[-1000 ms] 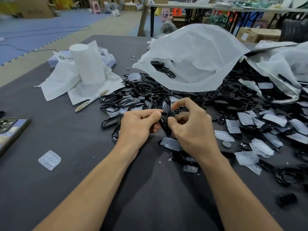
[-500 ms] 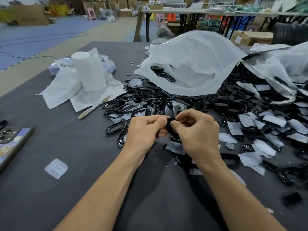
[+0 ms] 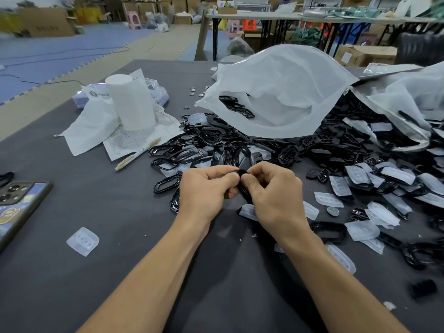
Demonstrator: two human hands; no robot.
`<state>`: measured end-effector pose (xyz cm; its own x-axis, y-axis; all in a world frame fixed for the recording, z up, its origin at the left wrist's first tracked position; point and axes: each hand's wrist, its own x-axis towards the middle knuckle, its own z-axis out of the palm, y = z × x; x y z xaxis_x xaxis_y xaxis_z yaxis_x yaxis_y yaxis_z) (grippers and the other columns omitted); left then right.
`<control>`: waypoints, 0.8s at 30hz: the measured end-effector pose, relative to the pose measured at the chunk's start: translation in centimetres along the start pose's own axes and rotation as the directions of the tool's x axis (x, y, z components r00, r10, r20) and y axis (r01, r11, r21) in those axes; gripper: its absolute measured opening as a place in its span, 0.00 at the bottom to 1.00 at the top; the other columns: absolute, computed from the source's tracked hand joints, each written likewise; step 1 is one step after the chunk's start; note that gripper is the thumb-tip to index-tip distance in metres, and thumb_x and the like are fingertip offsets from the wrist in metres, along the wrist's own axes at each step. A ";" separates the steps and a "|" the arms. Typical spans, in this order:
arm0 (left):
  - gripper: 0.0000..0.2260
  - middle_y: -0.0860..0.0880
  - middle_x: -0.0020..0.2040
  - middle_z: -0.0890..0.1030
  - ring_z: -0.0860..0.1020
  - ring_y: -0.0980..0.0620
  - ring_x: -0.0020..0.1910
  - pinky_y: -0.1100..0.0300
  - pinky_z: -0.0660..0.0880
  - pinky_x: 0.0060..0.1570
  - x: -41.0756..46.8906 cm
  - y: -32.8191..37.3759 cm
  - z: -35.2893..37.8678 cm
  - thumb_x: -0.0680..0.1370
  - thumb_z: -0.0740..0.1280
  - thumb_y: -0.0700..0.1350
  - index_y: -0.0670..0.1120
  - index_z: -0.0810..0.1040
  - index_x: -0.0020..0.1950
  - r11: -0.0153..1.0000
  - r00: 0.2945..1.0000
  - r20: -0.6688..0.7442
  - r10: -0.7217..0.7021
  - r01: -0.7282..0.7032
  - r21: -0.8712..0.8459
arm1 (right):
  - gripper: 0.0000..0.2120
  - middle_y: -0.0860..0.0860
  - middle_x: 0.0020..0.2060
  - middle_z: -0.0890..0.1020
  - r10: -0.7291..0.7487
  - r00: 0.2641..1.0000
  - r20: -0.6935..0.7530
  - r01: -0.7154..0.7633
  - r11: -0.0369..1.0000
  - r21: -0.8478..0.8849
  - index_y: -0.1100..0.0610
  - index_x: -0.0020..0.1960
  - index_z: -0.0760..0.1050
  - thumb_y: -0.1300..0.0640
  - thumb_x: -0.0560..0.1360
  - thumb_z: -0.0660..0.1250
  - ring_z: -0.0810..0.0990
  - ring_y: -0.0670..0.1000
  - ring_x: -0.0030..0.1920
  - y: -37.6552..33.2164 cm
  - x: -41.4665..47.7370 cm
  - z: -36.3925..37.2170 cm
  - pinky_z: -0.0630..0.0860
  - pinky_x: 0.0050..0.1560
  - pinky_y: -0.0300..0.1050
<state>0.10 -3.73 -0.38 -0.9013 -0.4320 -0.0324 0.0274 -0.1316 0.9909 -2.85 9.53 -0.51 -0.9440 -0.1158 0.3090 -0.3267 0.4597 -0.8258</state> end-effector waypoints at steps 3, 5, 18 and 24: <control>0.12 0.45 0.32 0.84 0.77 0.54 0.26 0.64 0.79 0.32 -0.1 0.1 -0.1 0.75 0.74 0.32 0.47 0.88 0.38 0.999 0.999 -0.011 -0.037 0.037 -0.026 | 0.08 0.44 0.29 0.80 -0.007 1.000 0.006 0.007 1.000 0.010 0.50 0.40 0.81 0.54 0.78 0.73 0.77 0.42 0.34 0.0 -0.2 0.3 0.70 0.34 0.30; 0.10 0.45 0.33 0.85 0.77 0.54 0.26 0.64 0.79 0.32 -0.2 0.1 -0.2 0.75 0.74 0.32 0.46 0.88 0.41 0.998 0.999 -0.010 -0.048 0.048 -0.039 | 0.08 0.42 0.32 0.81 -0.012 1.000 0.016 0.012 1.000 0.023 0.49 0.41 0.80 0.53 0.78 0.73 0.78 0.42 0.34 0.0 -0.2 0.2 0.70 0.34 0.31; 0.10 0.47 0.34 0.86 0.80 0.54 0.30 0.61 0.80 0.35 -0.4 -0.2 -0.3 0.71 0.77 0.39 0.56 0.88 0.42 0.993 0.998 -0.004 0.065 -0.065 0.094 | 0.08 0.54 0.28 0.84 0.178 0.971 0.160 -0.223 0.918 0.328 0.57 0.37 0.83 0.66 0.73 0.75 0.79 0.50 0.24 -0.4 0.2 -0.4 0.73 0.26 0.39; 0.16 0.49 0.32 0.85 0.81 0.53 0.28 0.55 0.83 0.38 0.1 0.0 -0.6 0.73 0.76 0.37 0.59 0.88 0.38 0.982 0.996 -0.064 0.059 -0.046 0.182 | 0.09 0.49 0.30 0.84 0.106 0.971 0.213 -0.152 0.964 0.216 0.51 0.41 0.84 0.65 0.74 0.74 0.80 0.46 0.27 -0.7 0.0 -0.2 0.77 0.32 0.40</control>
<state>0.30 -4.34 -0.50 -0.8686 -0.4951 0.0174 -0.0102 0.0530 0.9985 -2.57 9.41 0.19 -0.9613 -0.2516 0.1123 -0.1813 0.2705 -0.9455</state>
